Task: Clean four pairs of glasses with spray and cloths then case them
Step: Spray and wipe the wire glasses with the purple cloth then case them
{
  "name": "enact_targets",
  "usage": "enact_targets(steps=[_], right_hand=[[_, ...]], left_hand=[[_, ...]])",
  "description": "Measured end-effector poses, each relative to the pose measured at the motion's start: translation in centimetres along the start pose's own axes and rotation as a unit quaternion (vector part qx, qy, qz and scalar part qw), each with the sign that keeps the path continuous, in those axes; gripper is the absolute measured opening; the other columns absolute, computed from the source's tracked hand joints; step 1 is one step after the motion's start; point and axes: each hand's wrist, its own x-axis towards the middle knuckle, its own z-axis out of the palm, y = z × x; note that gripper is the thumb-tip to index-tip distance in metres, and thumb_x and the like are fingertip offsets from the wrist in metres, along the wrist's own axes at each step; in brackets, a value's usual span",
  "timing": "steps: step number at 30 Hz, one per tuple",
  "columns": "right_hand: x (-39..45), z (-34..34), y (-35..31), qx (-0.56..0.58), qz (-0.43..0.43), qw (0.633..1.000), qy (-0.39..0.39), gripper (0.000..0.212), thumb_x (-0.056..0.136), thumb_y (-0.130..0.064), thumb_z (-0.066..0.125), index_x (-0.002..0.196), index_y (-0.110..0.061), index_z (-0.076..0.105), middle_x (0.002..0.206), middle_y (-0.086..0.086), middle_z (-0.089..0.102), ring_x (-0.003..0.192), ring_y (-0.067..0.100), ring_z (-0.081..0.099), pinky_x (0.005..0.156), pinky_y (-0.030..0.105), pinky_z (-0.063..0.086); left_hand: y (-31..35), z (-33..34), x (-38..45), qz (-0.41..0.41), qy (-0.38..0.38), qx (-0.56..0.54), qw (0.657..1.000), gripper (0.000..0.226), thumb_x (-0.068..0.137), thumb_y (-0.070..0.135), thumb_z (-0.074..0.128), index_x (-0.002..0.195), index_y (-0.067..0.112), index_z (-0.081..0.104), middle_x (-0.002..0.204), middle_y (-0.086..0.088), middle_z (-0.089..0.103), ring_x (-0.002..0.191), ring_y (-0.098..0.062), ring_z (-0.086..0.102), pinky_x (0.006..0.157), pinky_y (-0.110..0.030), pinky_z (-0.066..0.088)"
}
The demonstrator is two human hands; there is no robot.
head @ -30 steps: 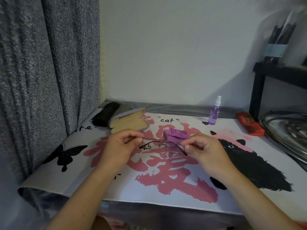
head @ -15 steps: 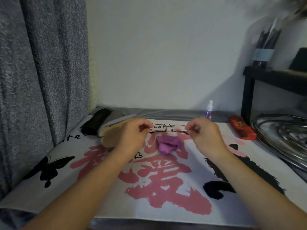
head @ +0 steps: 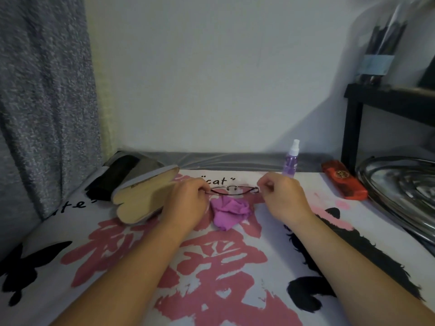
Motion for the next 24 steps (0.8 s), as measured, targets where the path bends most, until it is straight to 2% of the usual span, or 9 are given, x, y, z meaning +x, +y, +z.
enact_targets(steps=[3,6,8,10,14,16,19,21,24], right_hand=[[-0.8,-0.6,-1.2,0.073,-0.007,0.997,-0.009,0.01,0.094,-0.018,0.063,0.089,-0.02,0.072,0.077,-0.012,0.068,0.074,0.012,0.063,0.068,0.028,0.049],[-1.6,0.7,-2.1,0.053,0.007,0.989,-0.14,0.006,0.093,-0.031,0.068,0.092,-0.026,0.071,0.084,-0.009,0.07,0.079,0.013,0.064,0.069,0.029,0.051],[-1.5,1.3,-2.1,0.036,0.007,0.986,-0.163,0.007,0.092,-0.02,0.069,0.096,-0.025,0.072,0.089,-0.007,0.071,0.084,0.015,0.065,0.074,0.029,0.052],[-1.3,0.9,-1.9,0.102,0.011,0.981,-0.162,0.016,0.093,-0.008,0.066,0.092,-0.023,0.073,0.086,-0.005,0.072,0.082,0.014,0.066,0.074,0.026,0.049],[-1.3,-0.5,-1.7,0.331,0.007,0.929,-0.164,0.018,0.095,0.0,0.063,0.088,-0.012,0.072,0.08,0.003,0.071,0.075,0.015,0.062,0.079,0.032,0.049],[-1.5,-1.0,-1.9,0.447,0.019,0.875,-0.185,0.018,0.094,0.004,0.06,0.086,-0.008,0.071,0.08,0.007,0.068,0.074,0.018,0.06,0.076,0.033,0.048],[-1.7,-1.5,-2.3,0.535,0.046,0.814,-0.22,0.015,0.091,0.004,0.058,0.087,-0.005,0.068,0.083,0.01,0.067,0.075,0.021,0.063,0.072,0.031,0.053],[-1.8,-1.2,-2.4,0.529,0.067,0.817,-0.221,0.016,0.097,0.003,0.053,0.092,-0.003,0.067,0.088,0.014,0.068,0.08,0.027,0.065,0.076,0.039,0.057],[-2.0,-0.7,-2.3,0.511,0.096,0.83,-0.204,0.027,0.101,-0.027,0.057,0.109,-0.004,0.067,0.099,0.015,0.067,0.093,0.029,0.065,0.094,0.051,0.053]], left_hand=[[-0.2,0.0,0.1,-0.01,0.013,-0.031,0.999,0.027,0.095,0.005,0.058,0.095,0.025,0.076,0.096,0.009,0.065,0.089,-0.01,0.062,0.082,-0.031,0.053],[0.1,0.2,-0.2,-0.003,-0.03,-0.071,0.997,0.032,0.095,0.005,0.057,0.09,0.034,0.072,0.097,0.014,0.064,0.089,-0.004,0.061,0.082,-0.026,0.051],[0.3,0.4,-0.4,-0.002,-0.074,-0.109,0.991,0.04,0.095,0.005,0.058,0.084,0.042,0.066,0.098,0.018,0.066,0.091,0.0,0.062,0.083,-0.024,0.052],[0.5,0.4,-0.6,0.006,-0.09,-0.146,0.985,0.04,0.096,0.006,0.06,0.084,0.044,0.065,0.097,0.019,0.068,0.092,0.002,0.062,0.083,-0.022,0.052],[1.3,-0.4,-0.9,0.005,-0.121,-0.202,0.972,0.024,0.097,0.025,0.065,0.116,0.04,0.065,0.114,0.022,0.062,0.1,0.008,0.056,0.077,-0.009,0.046],[1.5,-0.8,-1.0,-0.022,-0.155,-0.25,0.955,0.037,0.093,0.03,0.069,0.125,0.045,0.06,0.121,0.024,0.061,0.109,0.005,0.057,0.082,-0.015,0.051],[1.6,-1.0,-1.1,-0.07,-0.184,-0.37,0.908,0.034,0.088,0.027,0.073,0.121,0.035,0.066,0.118,0.008,0.072,0.111,-0.014,0.068,0.091,-0.036,0.058],[1.7,-1.2,-1.3,-0.085,-0.186,-0.41,0.889,0.02,0.089,0.026,0.072,0.109,0.025,0.074,0.109,-0.001,0.076,0.105,-0.024,0.071,0.087,-0.04,0.059],[1.8,-1.3,-1.4,-0.11,-0.177,-0.439,0.874,0.009,0.088,0.027,0.073,0.096,0.023,0.076,0.099,-0.002,0.075,0.093,-0.022,0.07,0.073,-0.033,0.056]])
